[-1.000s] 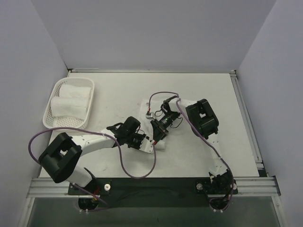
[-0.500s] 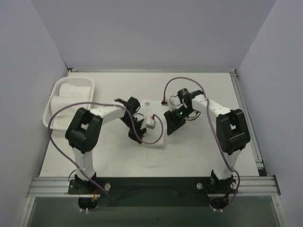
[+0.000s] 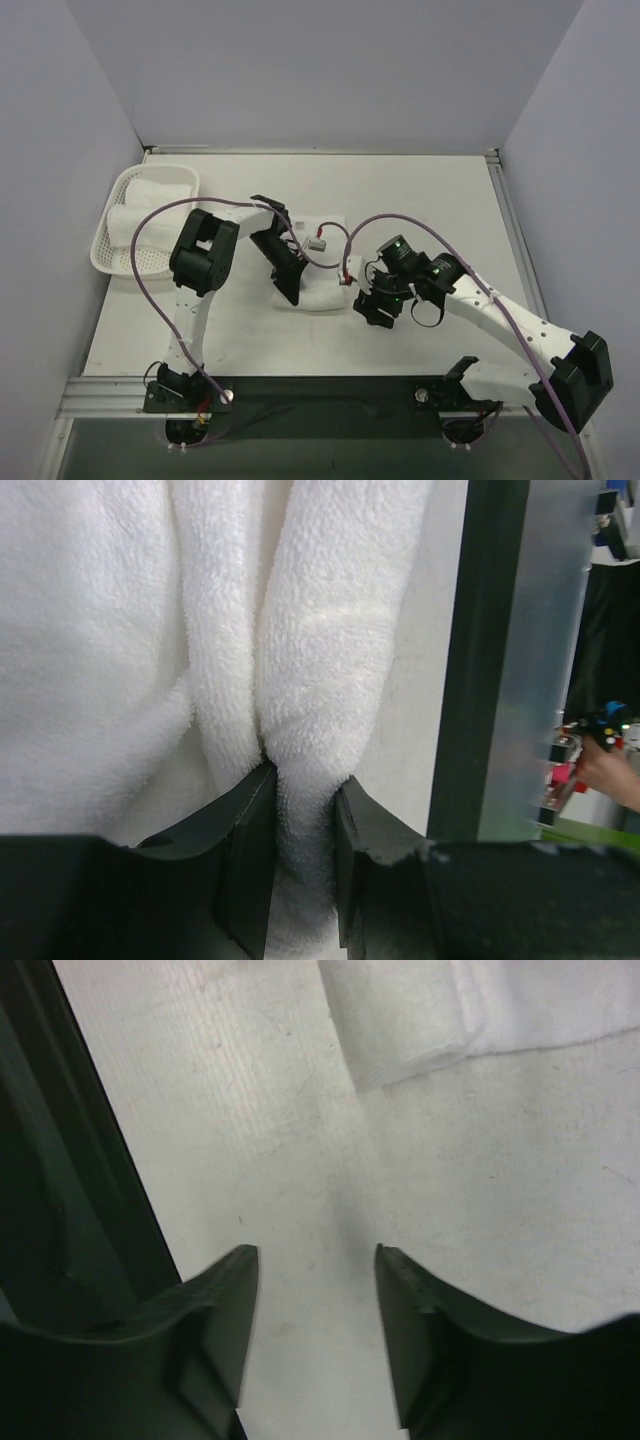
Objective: Roll the towels
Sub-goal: Roll the towel
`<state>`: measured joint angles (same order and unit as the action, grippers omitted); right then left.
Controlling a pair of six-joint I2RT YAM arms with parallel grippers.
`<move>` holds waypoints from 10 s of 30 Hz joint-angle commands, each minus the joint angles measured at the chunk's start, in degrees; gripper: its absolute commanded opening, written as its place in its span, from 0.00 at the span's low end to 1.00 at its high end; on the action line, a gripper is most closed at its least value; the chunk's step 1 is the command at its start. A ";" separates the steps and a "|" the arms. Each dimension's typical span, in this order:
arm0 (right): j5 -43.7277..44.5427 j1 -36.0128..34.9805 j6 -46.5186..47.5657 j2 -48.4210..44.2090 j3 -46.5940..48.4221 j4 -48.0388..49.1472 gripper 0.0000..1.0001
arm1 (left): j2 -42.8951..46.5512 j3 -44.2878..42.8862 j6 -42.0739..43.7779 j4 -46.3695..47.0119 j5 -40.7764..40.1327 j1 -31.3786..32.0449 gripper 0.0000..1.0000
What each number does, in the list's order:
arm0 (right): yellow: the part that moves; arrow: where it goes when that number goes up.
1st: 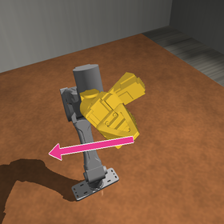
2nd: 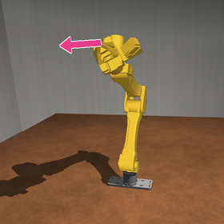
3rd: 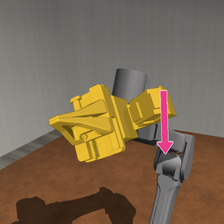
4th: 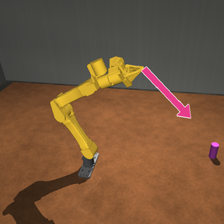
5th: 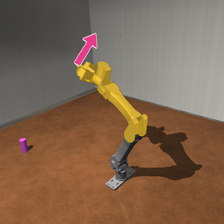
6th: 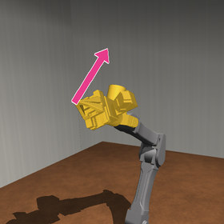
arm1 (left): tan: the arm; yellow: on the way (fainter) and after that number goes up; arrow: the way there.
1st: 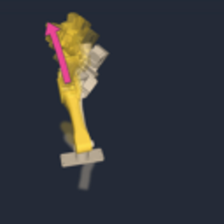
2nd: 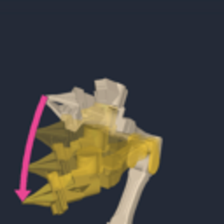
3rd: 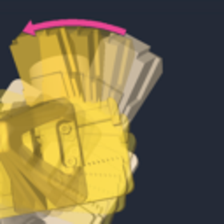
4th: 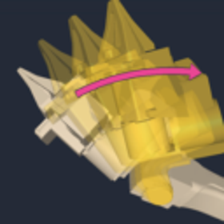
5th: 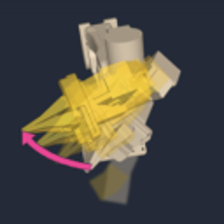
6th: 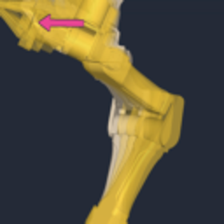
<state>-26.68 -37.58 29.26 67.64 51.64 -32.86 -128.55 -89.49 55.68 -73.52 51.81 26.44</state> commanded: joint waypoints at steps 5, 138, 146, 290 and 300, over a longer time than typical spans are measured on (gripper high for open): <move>18.04 -13.02 4.05 3.97 -1.19 7.01 0.73 | -7.59 0.72 1.10 -1.37 -12.35 -0.60 0.08; 8.03 -7.31 -0.88 17.69 8.92 17.83 0.86 | -7.57 -4.01 10.15 -10.93 -10.68 -11.58 0.14; 16.13 -16.02 9.24 26.57 9.62 29.15 0.85 | -10.93 -8.42 11.12 -13.58 -11.21 -11.76 0.14; -32.39 9.90 -52.71 46.97 16.21 30.23 0.00 | 31.24 20.84 -13.50 33.15 -12.07 -13.35 0.74; -33.44 10.60 -63.09 49.52 18.41 28.91 0.00 | 46.63 33.67 -3.21 44.67 -33.08 7.12 0.92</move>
<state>-58.54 -27.40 -30.20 115.48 67.90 -1.56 -83.64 -58.94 48.62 -35.00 26.63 28.75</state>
